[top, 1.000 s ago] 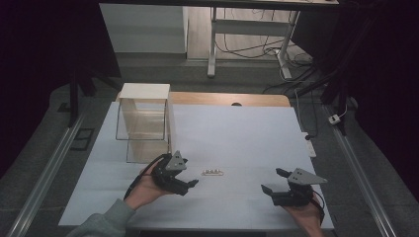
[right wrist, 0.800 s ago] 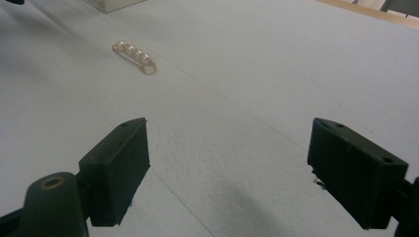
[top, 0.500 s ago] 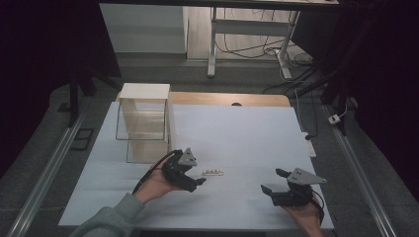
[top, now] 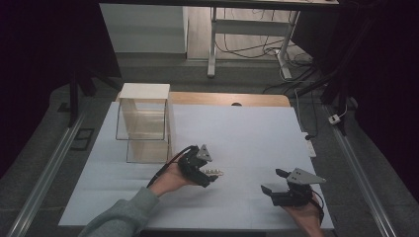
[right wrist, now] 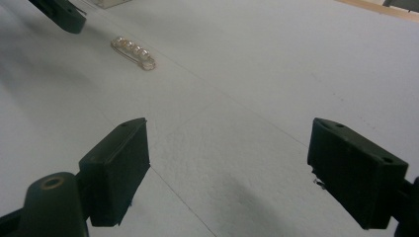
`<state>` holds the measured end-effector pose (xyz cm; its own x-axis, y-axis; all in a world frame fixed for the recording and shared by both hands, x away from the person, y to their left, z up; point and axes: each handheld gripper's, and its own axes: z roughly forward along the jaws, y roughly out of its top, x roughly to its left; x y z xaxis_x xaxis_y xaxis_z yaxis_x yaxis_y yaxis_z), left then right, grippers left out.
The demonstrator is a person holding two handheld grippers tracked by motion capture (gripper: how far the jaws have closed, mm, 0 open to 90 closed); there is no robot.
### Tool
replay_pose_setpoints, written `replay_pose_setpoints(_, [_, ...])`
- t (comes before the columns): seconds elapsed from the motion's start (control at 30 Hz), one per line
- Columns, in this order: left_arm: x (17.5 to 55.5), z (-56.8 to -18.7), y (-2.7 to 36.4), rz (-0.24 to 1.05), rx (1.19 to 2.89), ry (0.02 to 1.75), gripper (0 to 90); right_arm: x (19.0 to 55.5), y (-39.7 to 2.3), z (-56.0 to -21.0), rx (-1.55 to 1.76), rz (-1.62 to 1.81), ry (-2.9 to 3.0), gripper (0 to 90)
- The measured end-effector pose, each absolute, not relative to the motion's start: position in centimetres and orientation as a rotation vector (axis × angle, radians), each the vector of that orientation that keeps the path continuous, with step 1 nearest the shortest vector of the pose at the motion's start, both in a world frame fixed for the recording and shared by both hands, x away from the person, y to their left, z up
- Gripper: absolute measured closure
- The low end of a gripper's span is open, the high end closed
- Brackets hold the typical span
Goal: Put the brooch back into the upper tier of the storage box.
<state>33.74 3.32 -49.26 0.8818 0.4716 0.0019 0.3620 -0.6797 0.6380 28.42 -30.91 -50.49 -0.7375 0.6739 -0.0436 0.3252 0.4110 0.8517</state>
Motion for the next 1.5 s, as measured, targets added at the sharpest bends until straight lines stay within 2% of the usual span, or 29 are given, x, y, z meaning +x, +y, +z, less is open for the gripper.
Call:
replay_pose_setpoints(0.3, [35.3,-50.0,2.0,0.177,2.407,0.606,23.5,28.4,-31.0,-50.5,0.857,1.256,2.288,16.0])
replay_pose_setpoints(0.7, [35.9,-50.7,2.1,0.148,2.436,0.611,28.2,28.4,-30.9,-50.6,0.857,1.257,2.288,16.1])
replay_pose_setpoints(1.27, [36.6,-51.8,2.0,0.082,2.497,0.589,45.3,28.4,-31.0,-50.7,0.862,1.250,2.291,16.1])
replay_pose_setpoints(1.43, [36.5,-51.8,2.1,0.109,2.508,0.574,54.7,28.4,-30.9,-50.7,0.862,1.247,2.292,16.1])
replay_pose_setpoints(1.47, [36.5,-51.8,2.1,0.116,2.512,0.567,59.8,28.4,-30.9,-50.7,0.862,1.247,2.292,16.2])
replay_pose_setpoints(1.5, [36.5,-51.8,2.1,0.114,2.512,0.564,59.8,28.4,-30.9,-50.7,0.862,1.247,2.292,16.2])
